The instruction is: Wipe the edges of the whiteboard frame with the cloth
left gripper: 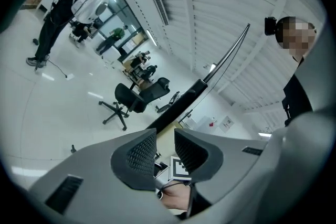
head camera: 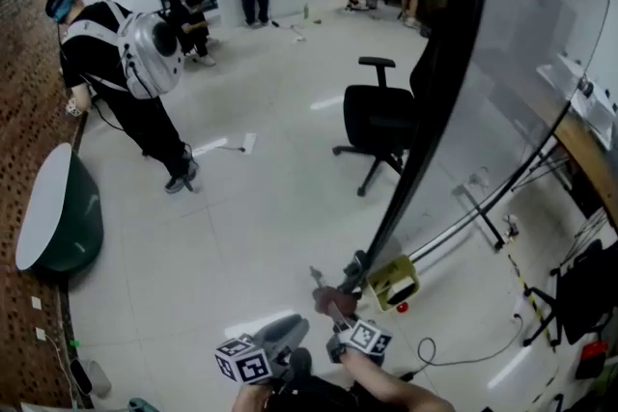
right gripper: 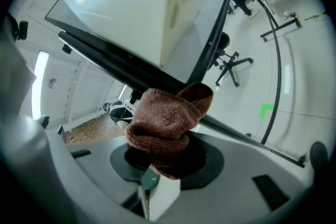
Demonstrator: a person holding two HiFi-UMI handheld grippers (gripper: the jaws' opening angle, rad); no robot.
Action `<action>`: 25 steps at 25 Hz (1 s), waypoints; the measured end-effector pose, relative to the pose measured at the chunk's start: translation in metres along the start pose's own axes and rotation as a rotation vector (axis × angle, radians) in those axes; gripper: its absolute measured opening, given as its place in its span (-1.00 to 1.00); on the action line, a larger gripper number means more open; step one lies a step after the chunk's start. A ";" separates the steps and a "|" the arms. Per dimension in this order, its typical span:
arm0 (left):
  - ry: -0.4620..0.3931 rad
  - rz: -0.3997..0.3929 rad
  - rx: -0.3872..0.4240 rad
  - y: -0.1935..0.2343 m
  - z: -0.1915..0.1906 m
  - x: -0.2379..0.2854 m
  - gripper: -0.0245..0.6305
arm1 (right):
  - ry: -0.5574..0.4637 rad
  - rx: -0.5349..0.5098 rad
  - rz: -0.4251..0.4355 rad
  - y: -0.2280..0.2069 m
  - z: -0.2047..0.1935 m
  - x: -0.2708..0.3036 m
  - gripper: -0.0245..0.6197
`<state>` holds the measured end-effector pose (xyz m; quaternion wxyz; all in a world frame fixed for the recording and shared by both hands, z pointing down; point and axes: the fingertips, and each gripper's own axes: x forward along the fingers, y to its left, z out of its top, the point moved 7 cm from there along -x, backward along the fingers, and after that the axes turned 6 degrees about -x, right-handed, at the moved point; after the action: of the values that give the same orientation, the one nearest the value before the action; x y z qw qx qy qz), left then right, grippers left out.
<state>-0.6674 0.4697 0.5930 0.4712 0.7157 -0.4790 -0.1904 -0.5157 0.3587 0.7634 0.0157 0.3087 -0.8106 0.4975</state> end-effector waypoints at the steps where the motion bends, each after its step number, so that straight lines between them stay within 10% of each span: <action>1: 0.014 -0.013 0.020 0.009 0.012 -0.004 -0.62 | -0.033 -0.004 0.000 0.003 0.001 0.007 -0.52; 11: 0.070 -0.137 0.096 -0.012 0.076 -0.035 -0.62 | -0.208 0.030 0.047 0.091 0.016 -0.001 -0.52; 25: 0.083 -0.206 0.126 -0.007 0.078 0.003 -0.62 | -0.217 0.198 0.047 0.086 0.026 -0.007 -0.53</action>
<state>-0.7189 0.4298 0.5495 0.4229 0.7965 -0.3941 -0.1774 -0.5473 0.3674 0.6794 -0.1143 0.3414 -0.7615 0.5390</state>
